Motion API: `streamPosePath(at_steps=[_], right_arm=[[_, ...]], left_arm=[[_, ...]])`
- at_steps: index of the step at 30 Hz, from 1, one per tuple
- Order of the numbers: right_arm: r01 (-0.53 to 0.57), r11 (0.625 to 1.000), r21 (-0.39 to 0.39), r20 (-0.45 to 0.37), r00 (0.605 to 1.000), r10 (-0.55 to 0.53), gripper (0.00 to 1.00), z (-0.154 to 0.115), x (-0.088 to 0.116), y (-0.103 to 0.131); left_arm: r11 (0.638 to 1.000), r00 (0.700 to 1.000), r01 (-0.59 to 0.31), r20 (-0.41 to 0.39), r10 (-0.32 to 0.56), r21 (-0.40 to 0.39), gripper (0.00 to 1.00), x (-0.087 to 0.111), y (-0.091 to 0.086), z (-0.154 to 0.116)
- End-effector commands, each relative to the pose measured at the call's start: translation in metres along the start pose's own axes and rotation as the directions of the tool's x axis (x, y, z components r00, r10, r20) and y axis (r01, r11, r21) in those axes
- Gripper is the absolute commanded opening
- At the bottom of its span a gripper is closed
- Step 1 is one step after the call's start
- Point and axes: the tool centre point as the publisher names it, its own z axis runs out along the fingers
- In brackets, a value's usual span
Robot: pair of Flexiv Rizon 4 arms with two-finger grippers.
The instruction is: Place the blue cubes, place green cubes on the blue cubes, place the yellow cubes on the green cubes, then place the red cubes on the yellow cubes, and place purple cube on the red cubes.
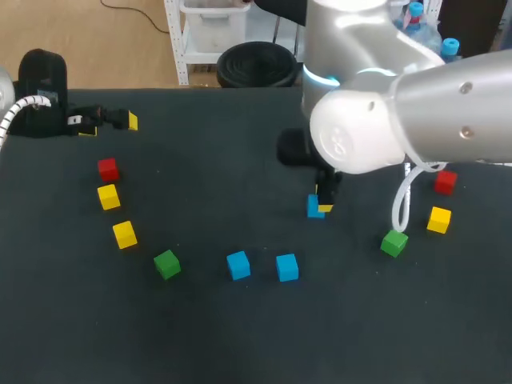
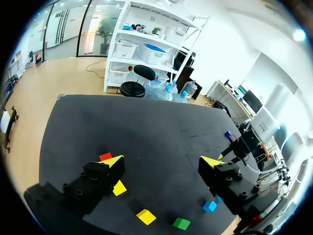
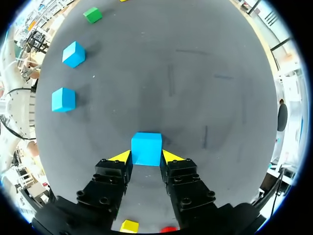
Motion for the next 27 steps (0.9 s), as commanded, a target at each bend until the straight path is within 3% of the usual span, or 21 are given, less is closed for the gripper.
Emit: streamPosePath(at_steps=[1,27], right_arm=[[0.008,1.000,0.008,-0.003,1.000,-0.008,0.00,-0.0007,-0.0053,-0.0035],[0.045,0.999,-0.013,-0.005,0.999,-0.046,0.00,-0.0008,-0.0103,-0.0055]], left_arm=[[1.000,1.000,-0.002,0.006,0.002,0.012,1.00,0.0012,0.0023,-0.0002],[1.000,1.000,-0.002,0.006,0.002,0.012,1.00,0.0012,0.0023,-0.0002]])
